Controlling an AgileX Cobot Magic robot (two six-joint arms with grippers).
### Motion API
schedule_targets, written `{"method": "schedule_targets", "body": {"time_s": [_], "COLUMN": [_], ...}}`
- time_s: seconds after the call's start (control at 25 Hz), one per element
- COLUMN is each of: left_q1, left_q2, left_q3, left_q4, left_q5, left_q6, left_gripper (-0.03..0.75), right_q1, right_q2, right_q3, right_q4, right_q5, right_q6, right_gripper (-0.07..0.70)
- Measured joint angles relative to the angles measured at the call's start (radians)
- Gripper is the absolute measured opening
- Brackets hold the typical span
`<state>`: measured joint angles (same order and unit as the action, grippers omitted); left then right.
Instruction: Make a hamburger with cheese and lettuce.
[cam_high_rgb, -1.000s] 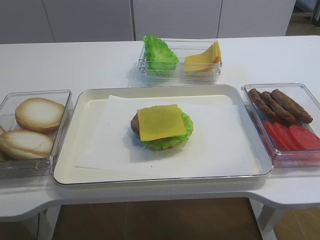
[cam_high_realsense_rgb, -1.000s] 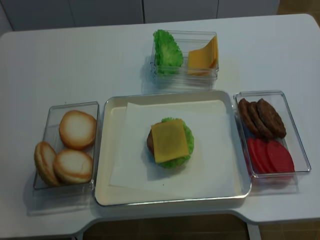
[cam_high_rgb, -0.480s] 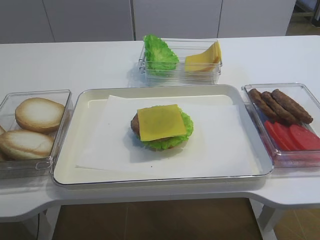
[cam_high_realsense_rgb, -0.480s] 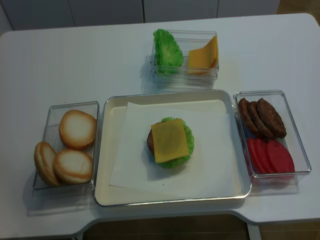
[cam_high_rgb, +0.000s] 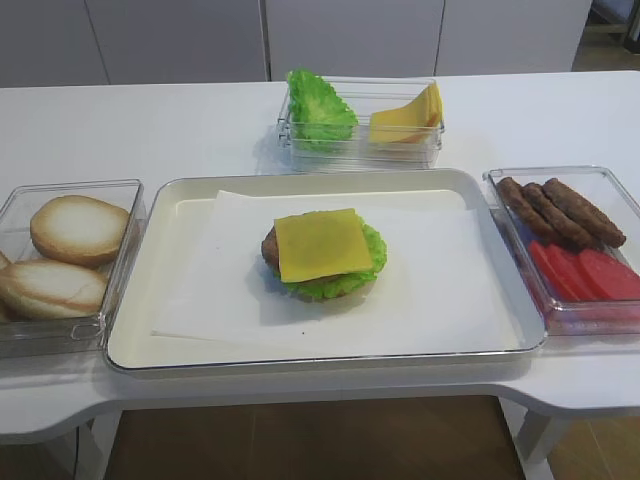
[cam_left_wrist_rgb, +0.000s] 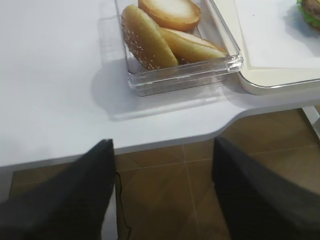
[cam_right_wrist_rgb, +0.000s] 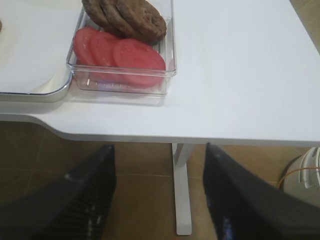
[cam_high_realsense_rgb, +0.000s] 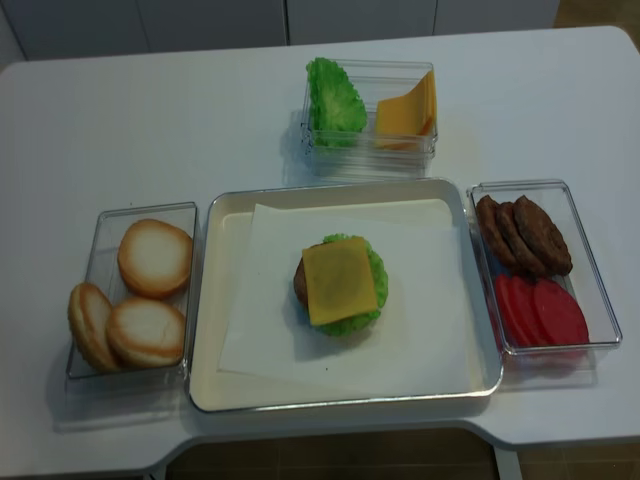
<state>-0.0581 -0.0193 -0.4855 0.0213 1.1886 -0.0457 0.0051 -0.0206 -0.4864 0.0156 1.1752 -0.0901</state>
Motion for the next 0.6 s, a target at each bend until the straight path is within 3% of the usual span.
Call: {"method": "schedule_targets", "body": {"time_s": [0.16,0.6], "left_q1": [0.0,0.0], "left_q2": [0.0,0.0], "left_q3": [0.0,0.0], "left_q4": [0.0,0.0], "left_q5": [0.0,0.0], "left_q6": [0.0,0.0], "left_gripper": [0.456,0.45], "right_q1": [0.0,0.0], "right_q2": [0.0,0.0], "right_q3": [0.015,0.018], "right_q4": [0.0,0.002], "right_q5": [-0.026,-0.029], "right_q6": [0.002,0.004], "right_gripper": [0.419,0.418]}}
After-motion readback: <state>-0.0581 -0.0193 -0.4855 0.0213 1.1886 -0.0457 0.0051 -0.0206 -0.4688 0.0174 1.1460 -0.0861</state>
